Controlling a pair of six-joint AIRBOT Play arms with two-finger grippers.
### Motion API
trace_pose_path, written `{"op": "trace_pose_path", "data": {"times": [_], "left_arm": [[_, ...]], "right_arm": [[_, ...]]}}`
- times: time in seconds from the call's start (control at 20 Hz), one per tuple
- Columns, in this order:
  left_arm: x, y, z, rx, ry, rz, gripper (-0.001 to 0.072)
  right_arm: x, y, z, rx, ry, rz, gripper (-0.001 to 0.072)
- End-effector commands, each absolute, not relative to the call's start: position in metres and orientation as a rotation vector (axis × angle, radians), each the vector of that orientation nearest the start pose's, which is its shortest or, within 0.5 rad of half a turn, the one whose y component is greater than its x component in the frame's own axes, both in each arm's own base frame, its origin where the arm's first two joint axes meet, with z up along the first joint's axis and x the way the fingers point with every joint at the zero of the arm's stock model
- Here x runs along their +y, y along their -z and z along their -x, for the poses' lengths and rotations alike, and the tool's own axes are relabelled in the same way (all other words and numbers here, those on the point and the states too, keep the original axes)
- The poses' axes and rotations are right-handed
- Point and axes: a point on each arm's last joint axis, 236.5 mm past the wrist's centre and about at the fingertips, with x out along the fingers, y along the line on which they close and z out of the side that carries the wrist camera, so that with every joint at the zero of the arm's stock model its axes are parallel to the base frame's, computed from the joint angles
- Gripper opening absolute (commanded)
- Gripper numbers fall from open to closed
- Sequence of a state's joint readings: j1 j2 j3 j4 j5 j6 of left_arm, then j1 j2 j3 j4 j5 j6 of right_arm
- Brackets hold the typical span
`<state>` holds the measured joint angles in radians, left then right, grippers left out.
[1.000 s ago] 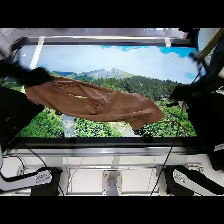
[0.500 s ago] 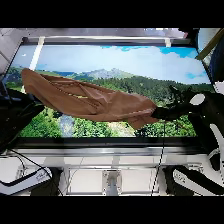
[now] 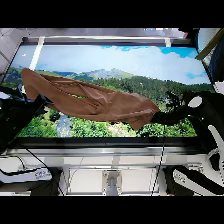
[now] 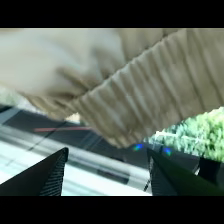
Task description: Fold the clothes and pants, and hang the long-sleeved shirts on hangers.
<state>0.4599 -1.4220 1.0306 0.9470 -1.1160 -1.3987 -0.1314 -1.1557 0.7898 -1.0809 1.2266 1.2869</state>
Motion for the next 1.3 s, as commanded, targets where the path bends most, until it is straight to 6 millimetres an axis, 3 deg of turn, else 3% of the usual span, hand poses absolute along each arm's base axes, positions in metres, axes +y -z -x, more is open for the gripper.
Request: {"op": "trace_pose_path", "data": {"times": [0.0,0.25,0.45,0.5,0.55,0.6,0.65,0.7,0.8,0.85,1.05,1.15,1.25], "left_arm": [[0.046,0.055,-0.401,1.197,-0.021,0.830,0.0704],[0.026,0.065,-0.434,1.122,-0.021,0.867,0.0697],[0.003,0.089,-0.438,1.165,-0.005,0.844,0.0690],[0.000,0.093,-0.439,1.170,-0.005,0.840,0.0598],[-0.001,0.095,-0.440,1.168,-0.005,0.836,0.0330],[-0.001,0.095,-0.442,1.159,-0.008,0.833,0.0006],[-0.001,0.091,-0.445,1.146,-0.004,0.842,0.0011],[0.001,0.083,-0.450,1.126,-0.001,0.851,0.0011],[0.008,0.054,-0.456,1.065,0.027,0.814,0.0011],[0.012,0.034,-0.457,1.027,0.054,0.778,0.0010],[0.019,-0.056,-0.438,0.886,0.127,0.685,0.0011],[-0.001,-0.088,-0.414,0.887,0.214,0.631,0.0011],[-0.034,-0.104,-0.387,0.941,0.320,0.592,0.0011]], "right_arm": [[0.069,0.043,-0.306,1.361,-0.297,-0.411,0.0567],[0.087,0.054,-0.324,1.325,-0.309,-0.414,0.0567],[0.107,0.076,-0.322,1.370,-0.340,-0.380,0.0567],[0.110,0.078,-0.326,1.357,-0.338,-0.378,0.0560],[0.111,0.077,-0.331,1.335,-0.334,-0.377,0.0488],[0.113,0.074,-0.338,1.307,-0.331,-0.388,0.0303],[0.113,0.069,-0.343,1.286,-0.337,-0.376,0.0062],[0.111,0.061,-0.348,1.263,-0.343,-0.355,0.0042],[0.102,0.029,-0.361,1.203,-0.357,-0.277,0.0041],[0.092,0.003,-0.370,1.154,-0.348,-0.234,0.0041],[0.032,-0.131,-0.411,0.851,-0.218,-0.124,0.0041],[0.017,-0.191,-0.425,0.716,-0.187,-0.109,0.0041],[0.018,-0.224,-0.432,0.647,-0.196,-0.105,0.0041]]}}
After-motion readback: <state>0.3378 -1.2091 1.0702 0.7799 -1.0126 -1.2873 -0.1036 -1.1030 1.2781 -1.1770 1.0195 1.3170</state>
